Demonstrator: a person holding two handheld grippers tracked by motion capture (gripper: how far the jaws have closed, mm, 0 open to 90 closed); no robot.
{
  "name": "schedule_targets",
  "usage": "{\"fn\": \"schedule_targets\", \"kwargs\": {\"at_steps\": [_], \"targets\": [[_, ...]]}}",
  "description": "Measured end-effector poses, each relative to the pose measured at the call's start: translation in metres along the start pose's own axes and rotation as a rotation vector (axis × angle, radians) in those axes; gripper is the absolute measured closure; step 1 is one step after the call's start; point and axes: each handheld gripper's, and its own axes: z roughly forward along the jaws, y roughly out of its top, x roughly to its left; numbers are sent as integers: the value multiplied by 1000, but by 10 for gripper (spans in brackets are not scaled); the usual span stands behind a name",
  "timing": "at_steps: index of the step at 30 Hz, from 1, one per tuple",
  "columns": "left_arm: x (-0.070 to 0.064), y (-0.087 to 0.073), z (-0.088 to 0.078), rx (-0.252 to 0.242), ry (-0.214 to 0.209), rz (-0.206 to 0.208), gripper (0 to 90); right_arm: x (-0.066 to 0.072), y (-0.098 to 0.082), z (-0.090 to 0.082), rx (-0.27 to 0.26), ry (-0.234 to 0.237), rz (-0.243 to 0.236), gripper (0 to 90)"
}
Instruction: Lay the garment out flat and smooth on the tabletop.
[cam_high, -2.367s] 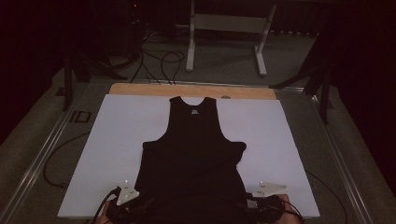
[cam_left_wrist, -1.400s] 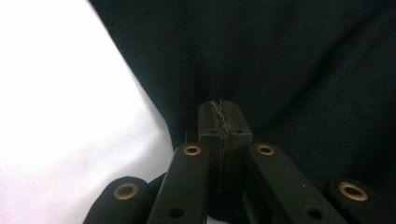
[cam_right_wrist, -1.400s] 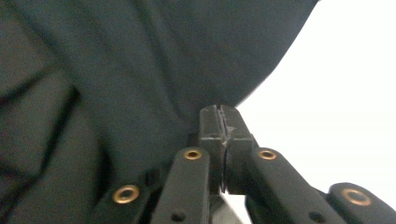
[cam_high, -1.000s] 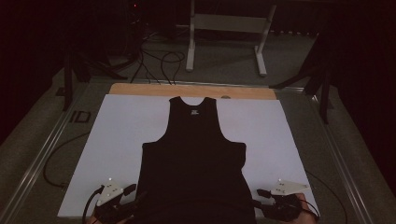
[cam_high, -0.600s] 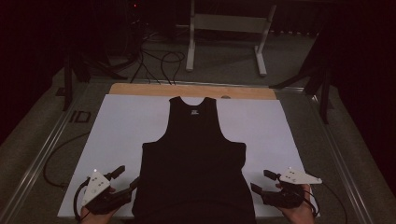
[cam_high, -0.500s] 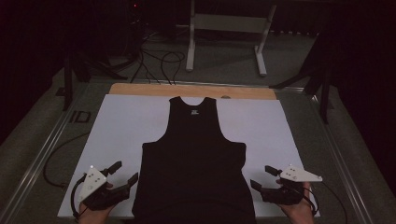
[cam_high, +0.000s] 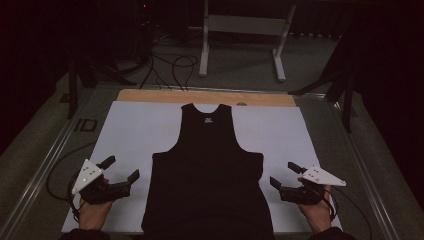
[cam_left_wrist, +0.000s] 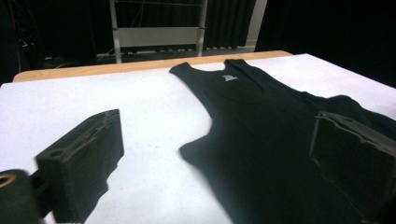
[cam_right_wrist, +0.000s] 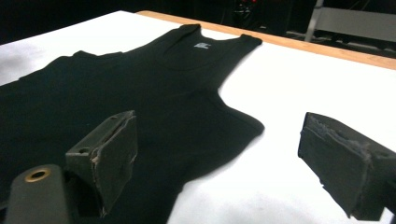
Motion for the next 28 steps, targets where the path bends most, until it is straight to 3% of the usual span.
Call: {"fn": "schedule_targets", "kwargs": {"at_steps": [6,13,16,28], "targets": [[12,-6,7,-3,7,-3,0,-4,-6,-1,-28,-42,26,112],[15,-18,12,24,18,32,0,-6,-13,1,-30,-101,5,102],[14,-20,12,40,37,57,0,-5,-13,2,-28,-103,-1,99],[12,-22,10,11,68,77,0,-4,-16,6,-21,-88,-11,93]]}}
